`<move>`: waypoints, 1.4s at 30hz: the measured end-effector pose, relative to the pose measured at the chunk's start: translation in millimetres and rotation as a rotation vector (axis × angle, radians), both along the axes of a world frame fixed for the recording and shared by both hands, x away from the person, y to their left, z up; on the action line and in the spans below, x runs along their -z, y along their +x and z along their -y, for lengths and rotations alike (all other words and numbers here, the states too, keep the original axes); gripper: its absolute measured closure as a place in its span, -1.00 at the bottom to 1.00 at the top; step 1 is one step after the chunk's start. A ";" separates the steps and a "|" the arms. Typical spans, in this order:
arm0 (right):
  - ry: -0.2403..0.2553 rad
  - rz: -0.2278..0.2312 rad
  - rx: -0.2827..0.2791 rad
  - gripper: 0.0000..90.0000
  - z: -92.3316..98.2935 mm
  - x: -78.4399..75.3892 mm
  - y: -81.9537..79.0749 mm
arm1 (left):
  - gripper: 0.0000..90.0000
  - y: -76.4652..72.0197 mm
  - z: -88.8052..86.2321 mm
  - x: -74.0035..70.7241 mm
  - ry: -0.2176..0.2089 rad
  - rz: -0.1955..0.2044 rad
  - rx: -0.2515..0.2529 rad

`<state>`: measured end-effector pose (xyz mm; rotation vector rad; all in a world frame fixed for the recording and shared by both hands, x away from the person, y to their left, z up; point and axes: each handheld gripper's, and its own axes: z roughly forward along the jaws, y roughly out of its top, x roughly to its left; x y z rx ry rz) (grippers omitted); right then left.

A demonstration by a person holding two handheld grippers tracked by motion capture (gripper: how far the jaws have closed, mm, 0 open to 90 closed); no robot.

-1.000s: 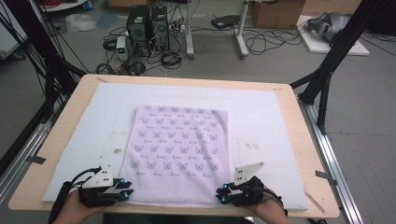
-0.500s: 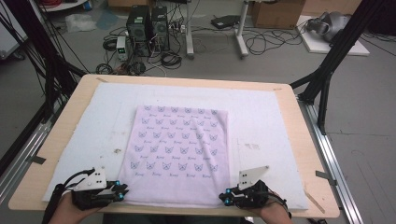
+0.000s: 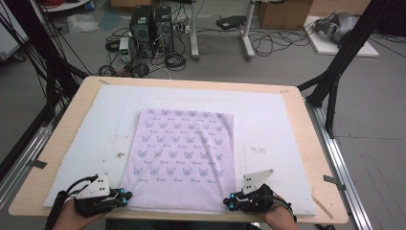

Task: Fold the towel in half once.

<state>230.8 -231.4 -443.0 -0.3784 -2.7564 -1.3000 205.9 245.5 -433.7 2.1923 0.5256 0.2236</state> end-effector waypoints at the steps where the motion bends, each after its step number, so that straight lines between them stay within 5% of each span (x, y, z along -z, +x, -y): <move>1: 0.011 0.010 0.010 0.87 1.3 -2.9 2.1 | 0.81 2.2 0.0 -1.4 -0.010 0.005 -0.009; 7: 0.077 0.054 0.115 0.49 7.8 -17.3 22.3 | 0.50 24.2 6.6 -6.9 -0.058 0.031 -0.055; 18: 0.100 0.086 0.302 0.08 22.3 -19.5 59.0 | 0.17 71.5 10.7 -10.7 -0.114 0.043 -0.128; 29: 0.116 0.132 0.367 -0.06 19.1 -18.6 90.5 | 0.04 104.9 6.2 -10.4 -0.141 0.050 -0.212; 34: 0.133 0.099 0.387 -0.14 17.4 -16.0 99.5 | 0.03 103.9 5.2 -11.0 -0.142 0.062 -0.213; 42: 0.087 0.114 0.374 -0.20 8.9 -14.4 97.0 | 0.01 104.3 2.0 -10.3 -0.136 0.060 -0.217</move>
